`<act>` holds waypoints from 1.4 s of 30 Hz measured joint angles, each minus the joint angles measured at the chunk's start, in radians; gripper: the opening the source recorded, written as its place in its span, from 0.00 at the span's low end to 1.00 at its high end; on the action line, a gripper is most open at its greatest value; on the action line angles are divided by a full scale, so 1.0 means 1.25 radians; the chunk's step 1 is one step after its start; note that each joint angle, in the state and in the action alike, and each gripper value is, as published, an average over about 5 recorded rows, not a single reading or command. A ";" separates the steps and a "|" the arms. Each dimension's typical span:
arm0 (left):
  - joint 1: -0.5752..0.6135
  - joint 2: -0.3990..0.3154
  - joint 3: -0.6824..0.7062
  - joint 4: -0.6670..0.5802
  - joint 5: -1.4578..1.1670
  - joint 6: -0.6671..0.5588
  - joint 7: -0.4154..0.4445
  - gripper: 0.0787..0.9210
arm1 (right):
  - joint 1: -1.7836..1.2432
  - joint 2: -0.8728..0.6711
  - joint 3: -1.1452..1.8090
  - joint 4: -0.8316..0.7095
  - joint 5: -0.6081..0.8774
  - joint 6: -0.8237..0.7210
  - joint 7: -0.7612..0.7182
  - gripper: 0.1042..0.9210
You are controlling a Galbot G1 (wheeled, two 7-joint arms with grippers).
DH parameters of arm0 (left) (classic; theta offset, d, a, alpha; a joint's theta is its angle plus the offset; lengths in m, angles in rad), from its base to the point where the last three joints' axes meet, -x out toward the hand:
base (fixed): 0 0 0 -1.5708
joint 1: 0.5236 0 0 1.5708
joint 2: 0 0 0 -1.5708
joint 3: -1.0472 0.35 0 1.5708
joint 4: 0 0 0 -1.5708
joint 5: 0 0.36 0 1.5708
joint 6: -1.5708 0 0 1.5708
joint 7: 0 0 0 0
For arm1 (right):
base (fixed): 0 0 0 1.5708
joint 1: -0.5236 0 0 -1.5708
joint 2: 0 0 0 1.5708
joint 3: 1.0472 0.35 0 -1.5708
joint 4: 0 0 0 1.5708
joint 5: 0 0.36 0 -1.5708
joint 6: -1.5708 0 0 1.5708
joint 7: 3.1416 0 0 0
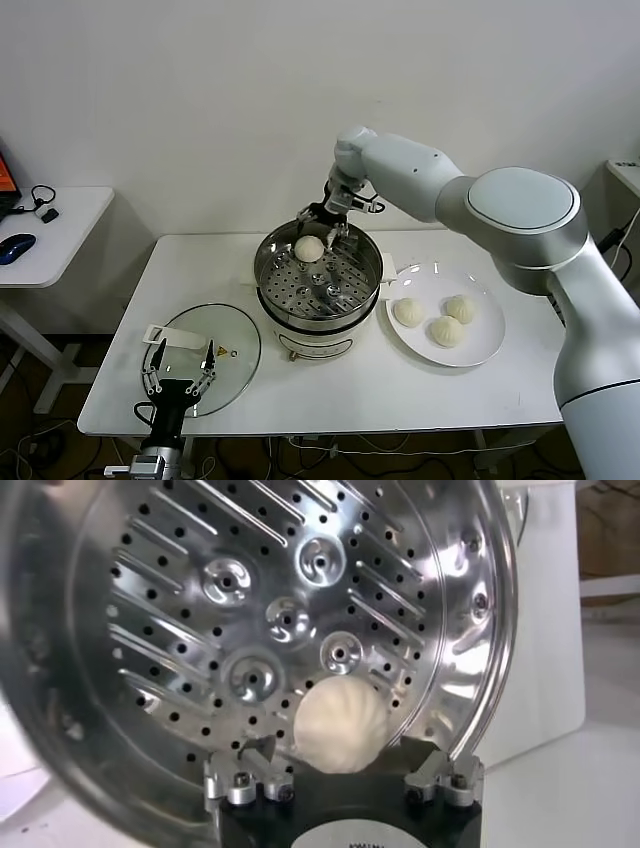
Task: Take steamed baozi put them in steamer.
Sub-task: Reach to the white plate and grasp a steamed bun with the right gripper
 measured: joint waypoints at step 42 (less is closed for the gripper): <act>-0.007 0.000 -0.002 0.012 0.015 0.001 0.002 0.88 | 0.176 -0.392 -0.239 0.471 0.460 -0.790 -0.095 0.88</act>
